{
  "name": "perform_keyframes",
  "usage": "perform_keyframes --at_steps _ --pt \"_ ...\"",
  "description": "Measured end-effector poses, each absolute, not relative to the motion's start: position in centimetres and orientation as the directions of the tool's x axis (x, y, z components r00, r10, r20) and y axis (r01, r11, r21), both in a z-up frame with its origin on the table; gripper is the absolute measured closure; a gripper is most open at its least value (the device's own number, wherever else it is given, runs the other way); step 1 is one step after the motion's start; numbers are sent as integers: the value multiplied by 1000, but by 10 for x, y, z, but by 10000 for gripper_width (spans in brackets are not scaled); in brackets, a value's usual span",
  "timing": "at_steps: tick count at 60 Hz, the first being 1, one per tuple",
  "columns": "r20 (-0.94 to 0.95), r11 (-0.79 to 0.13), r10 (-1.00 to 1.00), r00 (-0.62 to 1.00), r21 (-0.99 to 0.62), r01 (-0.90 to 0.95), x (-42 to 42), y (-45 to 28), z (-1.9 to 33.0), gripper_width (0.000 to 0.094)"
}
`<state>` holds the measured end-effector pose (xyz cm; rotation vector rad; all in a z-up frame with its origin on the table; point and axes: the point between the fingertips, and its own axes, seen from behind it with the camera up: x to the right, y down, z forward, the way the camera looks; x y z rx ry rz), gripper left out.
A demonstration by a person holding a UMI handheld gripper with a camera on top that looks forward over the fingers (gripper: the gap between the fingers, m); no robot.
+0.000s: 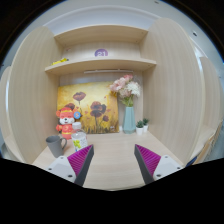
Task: Pour water
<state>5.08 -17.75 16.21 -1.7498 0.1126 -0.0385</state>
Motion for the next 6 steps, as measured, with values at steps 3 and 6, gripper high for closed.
perform_keyframes --at_steps 3,6 --pt "-34 -170 -103 994 -984 -51 53 -180 165 95" --pt "-34 -165 -102 994 -985 -51 53 -181 167 96"
